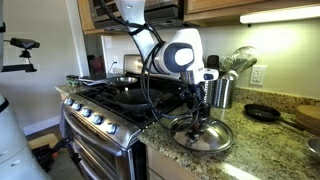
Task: Remove the lid for the pot.
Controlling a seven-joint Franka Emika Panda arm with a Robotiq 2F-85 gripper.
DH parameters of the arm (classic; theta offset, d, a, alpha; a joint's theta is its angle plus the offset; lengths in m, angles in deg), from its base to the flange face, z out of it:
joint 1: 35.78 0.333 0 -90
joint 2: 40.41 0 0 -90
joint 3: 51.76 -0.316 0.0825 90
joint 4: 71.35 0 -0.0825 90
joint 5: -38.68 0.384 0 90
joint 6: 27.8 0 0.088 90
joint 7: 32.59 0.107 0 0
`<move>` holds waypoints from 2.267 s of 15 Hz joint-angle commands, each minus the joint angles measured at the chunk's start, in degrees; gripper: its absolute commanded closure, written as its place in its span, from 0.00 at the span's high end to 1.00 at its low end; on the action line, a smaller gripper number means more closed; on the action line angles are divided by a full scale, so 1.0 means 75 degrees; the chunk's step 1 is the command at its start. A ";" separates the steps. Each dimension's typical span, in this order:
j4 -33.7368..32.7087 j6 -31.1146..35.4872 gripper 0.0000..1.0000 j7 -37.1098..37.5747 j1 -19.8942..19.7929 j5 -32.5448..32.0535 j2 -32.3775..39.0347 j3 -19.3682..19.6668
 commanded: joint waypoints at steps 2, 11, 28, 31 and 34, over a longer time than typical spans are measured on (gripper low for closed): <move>0.0180 0.0553 0.20 -0.0090 0.0195 0.0008 0.0154 0.0294; 0.0372 0.0694 0.99 -0.0053 0.0470 -0.0037 -0.0280 0.0646; 0.1515 -0.0751 1.00 0.1547 0.0622 -0.3116 -0.3877 0.0087; 0.1238 -0.0670 1.00 0.1229 0.0316 -0.2798 -0.3580 -0.0347; 0.1350 -0.0742 1.00 0.1243 0.0258 -0.2788 -0.3758 -0.0482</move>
